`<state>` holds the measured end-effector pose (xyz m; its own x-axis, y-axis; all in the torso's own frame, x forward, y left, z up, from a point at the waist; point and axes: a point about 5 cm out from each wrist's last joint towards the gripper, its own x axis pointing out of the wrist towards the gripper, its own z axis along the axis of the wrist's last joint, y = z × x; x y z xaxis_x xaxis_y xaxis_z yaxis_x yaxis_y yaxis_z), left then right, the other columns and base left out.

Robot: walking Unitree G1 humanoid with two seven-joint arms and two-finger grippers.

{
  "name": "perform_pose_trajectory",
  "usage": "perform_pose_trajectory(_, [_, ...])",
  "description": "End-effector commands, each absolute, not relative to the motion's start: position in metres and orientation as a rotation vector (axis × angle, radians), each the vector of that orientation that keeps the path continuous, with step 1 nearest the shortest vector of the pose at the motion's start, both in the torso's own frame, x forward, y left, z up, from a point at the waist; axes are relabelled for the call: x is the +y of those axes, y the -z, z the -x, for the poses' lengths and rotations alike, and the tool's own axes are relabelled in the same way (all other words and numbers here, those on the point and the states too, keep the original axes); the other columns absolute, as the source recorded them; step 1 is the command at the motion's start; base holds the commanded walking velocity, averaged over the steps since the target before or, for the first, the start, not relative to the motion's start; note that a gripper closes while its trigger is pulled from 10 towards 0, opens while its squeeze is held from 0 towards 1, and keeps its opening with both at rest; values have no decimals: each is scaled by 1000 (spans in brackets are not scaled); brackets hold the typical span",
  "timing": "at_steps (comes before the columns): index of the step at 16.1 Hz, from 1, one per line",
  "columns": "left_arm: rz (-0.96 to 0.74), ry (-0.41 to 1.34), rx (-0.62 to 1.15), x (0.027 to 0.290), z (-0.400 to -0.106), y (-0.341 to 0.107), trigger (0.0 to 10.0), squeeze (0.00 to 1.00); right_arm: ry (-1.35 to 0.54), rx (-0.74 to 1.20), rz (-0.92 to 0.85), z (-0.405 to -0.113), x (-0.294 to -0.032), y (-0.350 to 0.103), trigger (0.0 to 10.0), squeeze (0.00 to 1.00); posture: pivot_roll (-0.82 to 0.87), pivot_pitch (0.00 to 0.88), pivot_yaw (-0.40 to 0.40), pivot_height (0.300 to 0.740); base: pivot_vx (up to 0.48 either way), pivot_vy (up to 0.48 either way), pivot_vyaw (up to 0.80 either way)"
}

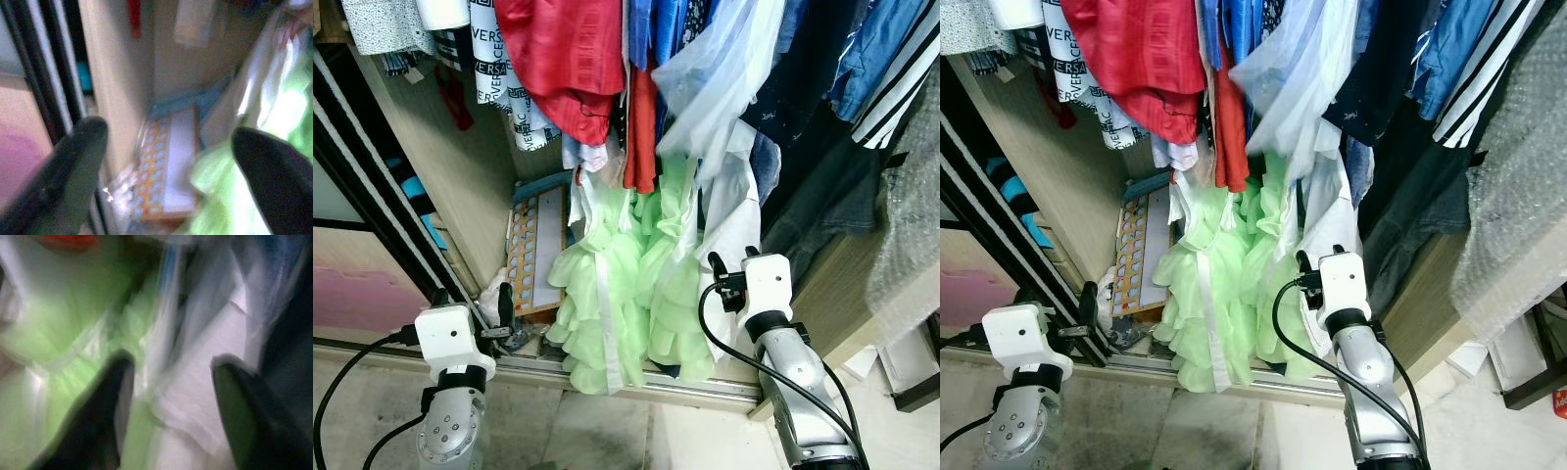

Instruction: Clean up the room

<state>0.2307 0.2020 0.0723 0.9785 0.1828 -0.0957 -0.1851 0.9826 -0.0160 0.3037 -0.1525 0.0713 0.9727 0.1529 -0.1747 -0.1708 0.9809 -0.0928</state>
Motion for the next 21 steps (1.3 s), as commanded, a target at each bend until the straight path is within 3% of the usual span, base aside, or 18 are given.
perform_pose_trajectory(1, [6,-174,168,212,-250,-72,10000,0,-114,165,41,-326,-157,-87,10000,0,117,0,-34,740,0,0,0])
perform_pose_trajectory(10, [-70,-56,152,193,-254,-75,10000,0,-60,74,49,-314,-162,-90,10000,0,103,0,14,740,0,0,0])
perform_pose_trajectory(12, [-125,-67,146,199,-236,-77,10000,0,-192,27,72,-295,-152,-101,10000,0,114,0,4,740,0,0,0])
perform_pose_trajectory(15, [-38,-121,130,208,-191,-83,10000,0,-303,10,171,-253,-156,-102,10000,0,129,0,-27,740,0,0,0])
perform_pose_trajectory(19, [-38,-154,94,212,-188,-90,10000,0,-256,9,180,-261,-158,-103,10000,0,136,0,-24,740,0,0,0])
perform_pose_trajectory(21, [-88,-141,68,210,-200,-97,10000,0,-276,-22,204,-267,-147,-111,10000,0,128,0,-23,740,0,0,800])
